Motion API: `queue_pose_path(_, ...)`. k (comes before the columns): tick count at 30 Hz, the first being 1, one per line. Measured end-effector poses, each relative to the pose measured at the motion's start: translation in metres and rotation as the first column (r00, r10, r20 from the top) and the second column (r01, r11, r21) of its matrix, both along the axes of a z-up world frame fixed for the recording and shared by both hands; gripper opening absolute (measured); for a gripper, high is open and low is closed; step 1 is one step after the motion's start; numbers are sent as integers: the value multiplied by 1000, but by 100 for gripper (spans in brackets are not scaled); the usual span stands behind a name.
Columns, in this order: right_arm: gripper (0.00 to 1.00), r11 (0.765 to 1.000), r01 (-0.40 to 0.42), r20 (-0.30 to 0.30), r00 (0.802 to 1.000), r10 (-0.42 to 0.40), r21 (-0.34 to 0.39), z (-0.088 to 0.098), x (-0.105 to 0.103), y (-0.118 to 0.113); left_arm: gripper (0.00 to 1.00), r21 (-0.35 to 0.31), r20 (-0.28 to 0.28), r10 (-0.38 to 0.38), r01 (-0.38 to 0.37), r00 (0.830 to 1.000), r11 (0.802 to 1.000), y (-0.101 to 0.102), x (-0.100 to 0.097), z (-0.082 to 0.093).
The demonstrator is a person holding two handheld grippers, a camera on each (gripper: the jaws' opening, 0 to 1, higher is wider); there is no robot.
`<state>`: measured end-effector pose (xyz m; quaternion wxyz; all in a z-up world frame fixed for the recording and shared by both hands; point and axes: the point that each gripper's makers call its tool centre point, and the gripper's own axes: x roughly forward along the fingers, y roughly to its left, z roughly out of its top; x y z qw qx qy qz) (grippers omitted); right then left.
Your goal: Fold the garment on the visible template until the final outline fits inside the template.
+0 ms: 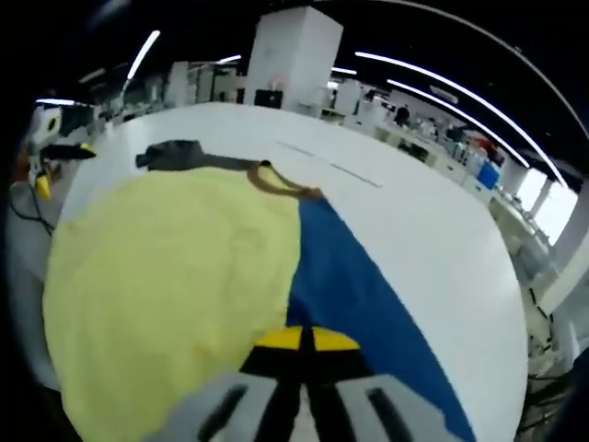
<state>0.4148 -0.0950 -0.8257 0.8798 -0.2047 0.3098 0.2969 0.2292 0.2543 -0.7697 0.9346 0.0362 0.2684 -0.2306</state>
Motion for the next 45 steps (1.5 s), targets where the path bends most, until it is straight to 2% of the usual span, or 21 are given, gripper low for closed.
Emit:
queue_pose_path(3,0,999,32,3,999,-32,40,6,3,-2,92,3,2,-6,6,1000,1000,-1,0,0)
queue_pose_path(5,0,998,37,1,999,-37,40,6,3,-3,92,7,0,-11,11,1000,1000,9,2,-9)
queue_pose_path(8,0,998,48,-12,999,-47,42,4,1,-3,92,7,-1,-10,10,1000,1000,10,2,-9)
queue_pose_path(11,2,990,112,-68,992,-106,88,1,-2,-4,94,12,0,-2,2,1000,1000,11,2,-8)
queue_pose_path(14,13,981,157,-61,987,-151,115,7,2,-14,97,20,-1,7,-7,1000,1000,15,3,-9)
queue_pose_path(17,29,969,211,-66,977,-204,124,13,3,-27,98,19,0,7,-7,1000,1000,15,4,-8)
queue_pose_path(20,45,951,287,-69,957,-281,117,13,4,-51,99,23,-4,3,-3,1000,1000,14,5,-9)
queue_pose_path(26,65,919,380,-80,924,-373,102,13,-1,-89,99,22,7,12,-12,1000,1000,8,6,-4)
queue_pose_path(27,67,907,410,-98,911,-401,100,11,-4,-98,99,18,7,13,-13,1000,1000,5,5,-2)
queue_pose_path(31,73,887,457,-97,888,-450,71,8,-10,-125,99,25,5,7,-7,1000,1000,1,5,1)
queue_pose_path(37,76,816,576,-132,814,-566,51,1,-25,-166,99,26,1,2,-2,1000,1000,2,3,-1)
queue_pose_path(40,76,758,646,-178,759,-626,89,-1,-35,-178,99,31,-4,-4,4,1000,1000,0,1,-2)
queue_pose_path(43,75,732,677,-184,732,-656,83,-2,-39,-193,99,33,-6,-6,6,1000,999,-1,0,-3)
queue_pose_path(44,75,729,680,-186,729,-659,81,-3,-40,-195,99,28,-5,-5,5,1000,1000,0,1,-4)
queue_pose_path(45,74,712,698,-193,710,-677,74,-5,-40,-204,99,27,-4,-5,5,1000,1000,1,1,-5)
